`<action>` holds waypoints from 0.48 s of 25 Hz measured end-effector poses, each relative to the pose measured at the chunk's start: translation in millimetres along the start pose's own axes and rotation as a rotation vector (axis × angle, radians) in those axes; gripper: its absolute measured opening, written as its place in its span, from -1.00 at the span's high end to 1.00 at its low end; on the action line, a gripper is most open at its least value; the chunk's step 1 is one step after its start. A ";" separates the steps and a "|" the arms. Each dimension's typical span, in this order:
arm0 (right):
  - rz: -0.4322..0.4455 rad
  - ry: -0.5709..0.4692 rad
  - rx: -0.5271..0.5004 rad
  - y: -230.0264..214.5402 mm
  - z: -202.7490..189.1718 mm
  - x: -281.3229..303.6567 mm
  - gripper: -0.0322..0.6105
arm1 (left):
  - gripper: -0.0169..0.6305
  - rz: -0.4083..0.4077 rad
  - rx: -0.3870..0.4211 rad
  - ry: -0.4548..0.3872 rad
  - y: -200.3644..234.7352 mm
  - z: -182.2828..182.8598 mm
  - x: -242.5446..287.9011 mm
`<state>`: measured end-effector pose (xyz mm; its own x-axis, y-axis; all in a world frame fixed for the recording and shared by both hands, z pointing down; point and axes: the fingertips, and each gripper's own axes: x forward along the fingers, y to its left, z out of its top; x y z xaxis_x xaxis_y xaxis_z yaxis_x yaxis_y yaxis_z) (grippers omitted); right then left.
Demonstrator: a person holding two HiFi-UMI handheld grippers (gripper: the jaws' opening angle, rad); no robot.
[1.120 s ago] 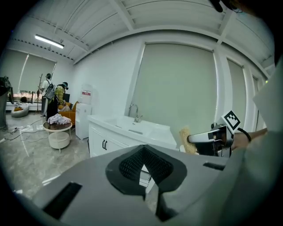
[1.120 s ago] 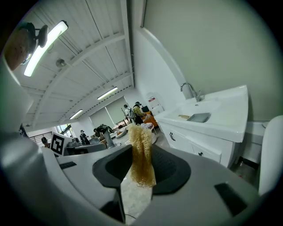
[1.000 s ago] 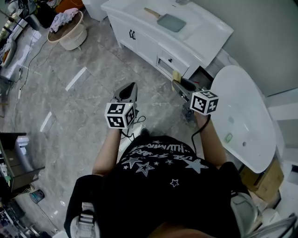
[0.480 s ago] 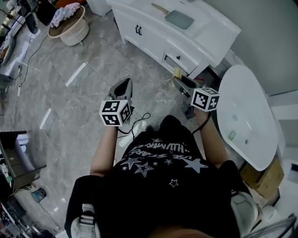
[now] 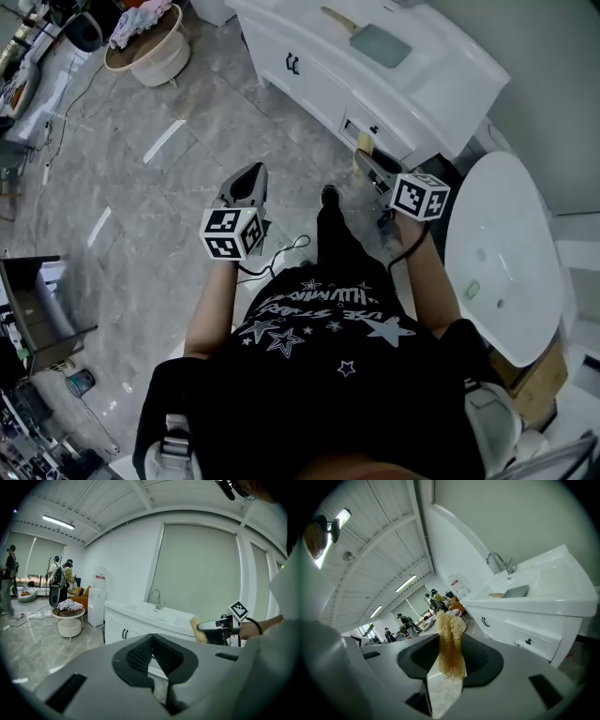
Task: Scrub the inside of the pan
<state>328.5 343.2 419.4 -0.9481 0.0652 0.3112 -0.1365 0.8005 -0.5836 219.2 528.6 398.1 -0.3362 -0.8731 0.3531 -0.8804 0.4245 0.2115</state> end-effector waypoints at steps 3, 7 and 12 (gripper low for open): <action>0.009 -0.004 0.005 -30.3 32.2 34.5 0.44 | 0.92 0.013 0.006 0.007 15.5 16.5 44.6; 0.013 -0.015 0.001 -69.8 80.9 73.5 0.43 | 0.92 0.014 0.017 0.015 29.0 42.0 106.7; 0.005 -0.012 0.007 -114.3 130.4 108.4 0.43 | 0.92 0.003 0.015 0.024 38.3 68.8 169.9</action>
<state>203.8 181.1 422.0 -0.9521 0.0620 0.2995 -0.1338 0.7961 -0.5902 105.4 380.0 403.6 -0.3308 -0.8657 0.3756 -0.8843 0.4233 0.1969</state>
